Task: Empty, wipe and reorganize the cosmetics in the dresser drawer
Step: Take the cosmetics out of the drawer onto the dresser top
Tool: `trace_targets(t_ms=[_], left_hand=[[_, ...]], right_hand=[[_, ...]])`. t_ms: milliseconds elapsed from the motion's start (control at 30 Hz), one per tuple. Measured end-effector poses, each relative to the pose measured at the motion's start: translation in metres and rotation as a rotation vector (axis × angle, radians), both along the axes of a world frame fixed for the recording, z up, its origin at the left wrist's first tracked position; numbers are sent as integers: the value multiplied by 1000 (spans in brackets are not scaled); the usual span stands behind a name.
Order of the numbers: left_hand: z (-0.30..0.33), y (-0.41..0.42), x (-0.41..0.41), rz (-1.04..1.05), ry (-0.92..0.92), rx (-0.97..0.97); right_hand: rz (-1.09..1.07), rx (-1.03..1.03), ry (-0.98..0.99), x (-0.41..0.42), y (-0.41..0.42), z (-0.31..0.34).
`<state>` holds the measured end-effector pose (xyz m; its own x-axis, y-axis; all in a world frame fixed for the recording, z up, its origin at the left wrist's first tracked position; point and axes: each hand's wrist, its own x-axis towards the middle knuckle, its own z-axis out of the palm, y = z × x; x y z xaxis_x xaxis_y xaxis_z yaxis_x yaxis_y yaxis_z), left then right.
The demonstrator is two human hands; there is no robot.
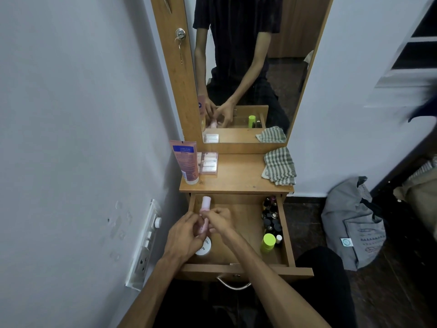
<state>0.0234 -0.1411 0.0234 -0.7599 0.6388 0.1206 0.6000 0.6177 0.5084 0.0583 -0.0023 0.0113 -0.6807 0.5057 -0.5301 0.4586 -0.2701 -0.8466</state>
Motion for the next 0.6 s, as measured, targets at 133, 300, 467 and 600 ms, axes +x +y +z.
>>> trace_targets(t_ms=[133,300,467,600], left_hand=[[8,3,5,79,-132,210],[25,22,-2,200,-296,460],[41,49,-27,273,-335,579],[43,67,-47,311,-286,589]], right_hand=[[17,73,86,7,8,12],[40,310,182,-2,20,30],[89,448,297,-24,36,59],[84,540,260,-43,51,68]])
